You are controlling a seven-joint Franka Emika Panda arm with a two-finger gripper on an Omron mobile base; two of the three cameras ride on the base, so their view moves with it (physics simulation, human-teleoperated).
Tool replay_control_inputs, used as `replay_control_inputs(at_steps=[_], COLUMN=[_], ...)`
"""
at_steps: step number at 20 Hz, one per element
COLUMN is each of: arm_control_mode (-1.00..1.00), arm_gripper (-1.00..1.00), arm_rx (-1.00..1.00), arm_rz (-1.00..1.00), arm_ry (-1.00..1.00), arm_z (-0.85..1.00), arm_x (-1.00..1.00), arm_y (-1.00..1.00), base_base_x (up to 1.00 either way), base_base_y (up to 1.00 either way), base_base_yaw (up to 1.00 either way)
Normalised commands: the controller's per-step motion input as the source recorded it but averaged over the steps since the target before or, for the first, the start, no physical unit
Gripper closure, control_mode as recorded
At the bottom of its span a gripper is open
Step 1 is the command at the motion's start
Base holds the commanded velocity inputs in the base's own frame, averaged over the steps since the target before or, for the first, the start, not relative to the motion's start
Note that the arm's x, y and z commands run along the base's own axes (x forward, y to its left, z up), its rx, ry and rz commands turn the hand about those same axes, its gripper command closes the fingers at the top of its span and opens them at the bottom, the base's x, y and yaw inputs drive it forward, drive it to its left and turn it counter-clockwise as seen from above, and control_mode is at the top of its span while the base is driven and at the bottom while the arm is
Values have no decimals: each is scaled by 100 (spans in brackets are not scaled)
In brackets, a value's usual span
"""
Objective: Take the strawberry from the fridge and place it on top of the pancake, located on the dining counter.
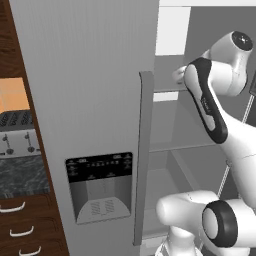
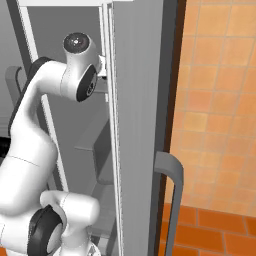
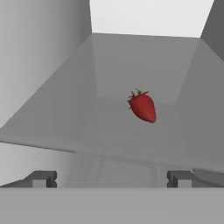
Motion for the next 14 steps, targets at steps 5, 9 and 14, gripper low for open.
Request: replay_control_inputs(at_steps=[5,9,14], arm_control_mode=[-100,-100,-100], arm_gripper=[-100,-100,-100], arm_rx=[-1,0,0], arm_rz=[-2,0,0], arm_ry=[1,0,0], arm_z=[0,0,-9], arm_x=[42,32,49], arm_y=[-27,-23,-1], base_base_x=[0,0,0], base_base_y=[0,0,0], base_base_yaw=[0,0,0])
